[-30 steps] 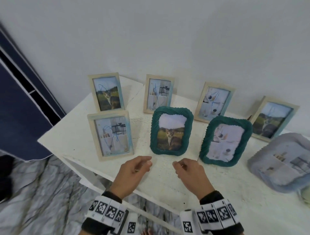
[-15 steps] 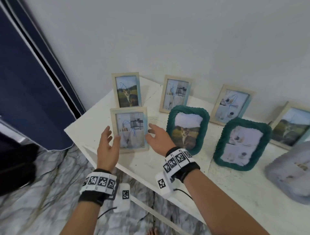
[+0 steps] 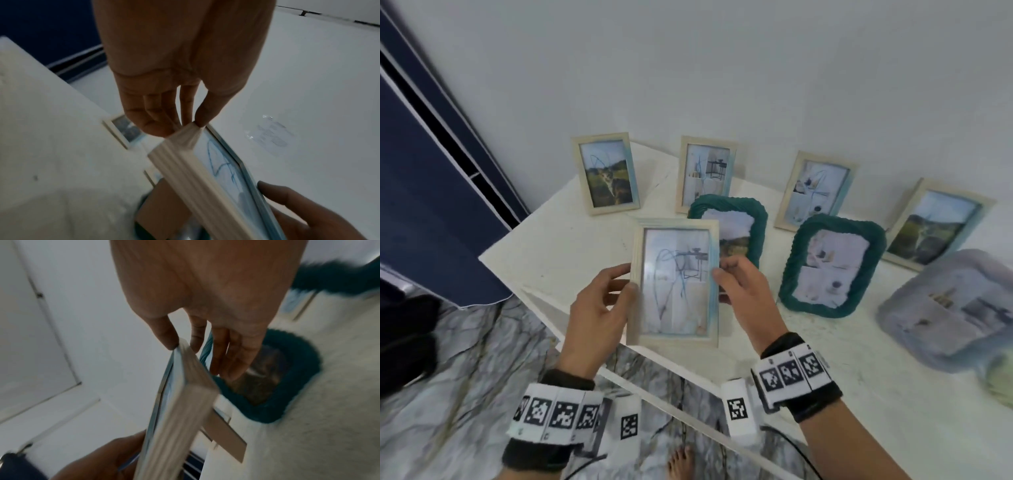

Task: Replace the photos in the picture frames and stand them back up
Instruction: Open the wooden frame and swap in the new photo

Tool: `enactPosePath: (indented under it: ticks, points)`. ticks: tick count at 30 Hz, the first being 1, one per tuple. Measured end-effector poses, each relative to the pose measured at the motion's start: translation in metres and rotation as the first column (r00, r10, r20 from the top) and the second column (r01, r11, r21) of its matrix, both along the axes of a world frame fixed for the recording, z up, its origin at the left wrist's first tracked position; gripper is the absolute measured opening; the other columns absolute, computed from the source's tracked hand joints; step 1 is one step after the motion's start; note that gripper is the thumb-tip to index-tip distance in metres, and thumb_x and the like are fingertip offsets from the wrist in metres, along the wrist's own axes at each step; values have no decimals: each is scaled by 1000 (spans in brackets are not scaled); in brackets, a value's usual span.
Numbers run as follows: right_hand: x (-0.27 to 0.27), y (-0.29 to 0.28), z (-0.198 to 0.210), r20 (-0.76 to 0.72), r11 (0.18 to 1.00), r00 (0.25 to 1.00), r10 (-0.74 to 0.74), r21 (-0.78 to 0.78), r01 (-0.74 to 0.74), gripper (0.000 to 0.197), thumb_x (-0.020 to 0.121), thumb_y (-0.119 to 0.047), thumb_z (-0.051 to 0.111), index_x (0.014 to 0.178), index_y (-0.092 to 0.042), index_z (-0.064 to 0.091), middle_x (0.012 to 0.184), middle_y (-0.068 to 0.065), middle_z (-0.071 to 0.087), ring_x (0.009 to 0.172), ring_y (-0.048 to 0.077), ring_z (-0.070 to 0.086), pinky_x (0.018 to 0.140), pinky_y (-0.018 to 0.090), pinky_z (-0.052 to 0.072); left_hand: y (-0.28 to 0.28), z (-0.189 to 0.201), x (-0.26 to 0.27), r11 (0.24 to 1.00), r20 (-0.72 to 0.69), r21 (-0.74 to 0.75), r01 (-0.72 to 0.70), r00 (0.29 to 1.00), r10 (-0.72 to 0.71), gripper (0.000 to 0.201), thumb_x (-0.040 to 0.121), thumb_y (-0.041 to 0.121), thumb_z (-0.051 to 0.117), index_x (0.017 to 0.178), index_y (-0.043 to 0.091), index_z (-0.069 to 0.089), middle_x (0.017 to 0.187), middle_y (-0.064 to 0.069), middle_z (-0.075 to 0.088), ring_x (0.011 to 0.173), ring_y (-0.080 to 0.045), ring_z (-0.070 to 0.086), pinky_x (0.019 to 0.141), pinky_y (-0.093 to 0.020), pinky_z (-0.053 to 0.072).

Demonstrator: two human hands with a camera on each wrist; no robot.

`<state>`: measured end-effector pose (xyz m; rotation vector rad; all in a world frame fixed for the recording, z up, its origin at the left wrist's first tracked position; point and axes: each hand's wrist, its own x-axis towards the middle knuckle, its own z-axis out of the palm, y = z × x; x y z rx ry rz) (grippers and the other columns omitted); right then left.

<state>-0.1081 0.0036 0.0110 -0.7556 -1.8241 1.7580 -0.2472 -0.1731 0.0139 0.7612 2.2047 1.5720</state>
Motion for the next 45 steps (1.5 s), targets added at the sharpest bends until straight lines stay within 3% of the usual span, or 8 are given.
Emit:
enactPosePath:
  ticks: [6, 12, 16, 21, 25, 33, 40, 45]
  points:
    - [115, 10, -20, -155, 886, 954, -256, -433, 167, 12, 99, -22, 46, 88, -17, 49, 92, 0, 62, 93, 17, 57, 86, 38, 45, 49, 0, 92, 959, 52, -50, 278, 960, -275, 22, 96, 26, 58, 117, 33, 60, 96, 6, 71, 89, -16, 67, 71, -41, 60]
    - [221, 11, -30, -54, 781, 863, -501, -457, 425, 14, 99, -27, 46, 96, -13, 47, 95, 8, 65, 93, 22, 59, 86, 47, 49, 96, -3, 187, 873, 37, -146, 464, 885, -464, 20, 93, 41, 58, 113, 38, 55, 98, 17, 63, 84, 2, 60, 74, -20, 53]
    - [265, 6, -26, -114, 767, 831, -544, -471, 437, 19, 96, -29, 49, 105, -13, 46, 103, 16, 69, 89, 24, 65, 75, 40, 55, 117, -2, 246, 767, 29, -305, 565, 810, -585, 83, 69, 87, 47, 134, 36, 42, 124, 14, 48, 110, -1, 47, 97, -28, 44]
    - [296, 3, -24, -161, 830, 866, -474, -411, 378, 34, 95, -41, 50, 106, -9, 49, 105, 19, 66, 95, 29, 62, 86, 49, 49, 129, -6, 295, 740, 242, -179, 648, 758, -605, 136, 53, 87, 67, 154, 35, -9, 160, 15, 10, 144, -2, 13, 118, -32, 20]
    - [313, 5, -24, -166, 835, 884, -436, -441, 329, 48, 97, -45, 41, 118, -3, 51, 111, 28, 63, 94, 32, 64, 82, 44, 52, 130, -1, 310, 762, 353, -30, 647, 720, -598, 104, 66, 53, 82, 145, 49, 14, 144, 21, 39, 115, 20, 42, 94, -9, 38]
    - [322, 14, -41, 68, 874, 910, -409, -257, 412, 21, 98, -14, 52, 101, -8, 72, 97, 13, 71, 78, 31, 64, 72, 45, 58, 129, -14, 318, 813, 611, 237, 531, 569, -550, 86, 61, 57, 72, 137, 32, 41, 118, 3, 70, 112, -17, 65, 81, -34, 56]
    - [344, 24, -58, 140, 824, 822, -553, -55, 564, 6, 90, -9, 65, 87, -15, 64, 81, 3, 66, 73, 15, 59, 58, 30, 52, 128, -34, 292, 898, 537, 238, 370, 720, -439, 35, 75, 31, 71, 106, 18, 63, 96, -3, 70, 88, -16, 67, 72, -36, 55]
    - [347, 30, -68, 267, 802, 758, -595, 127, 584, 9, 86, -21, 70, 92, -22, 62, 79, -3, 66, 73, 13, 61, 65, 29, 52, 131, -69, 279, 919, 377, 22, 394, 848, -373, 15, 88, 22, 70, 102, 19, 73, 95, -1, 75, 91, -22, 71, 78, -44, 59]
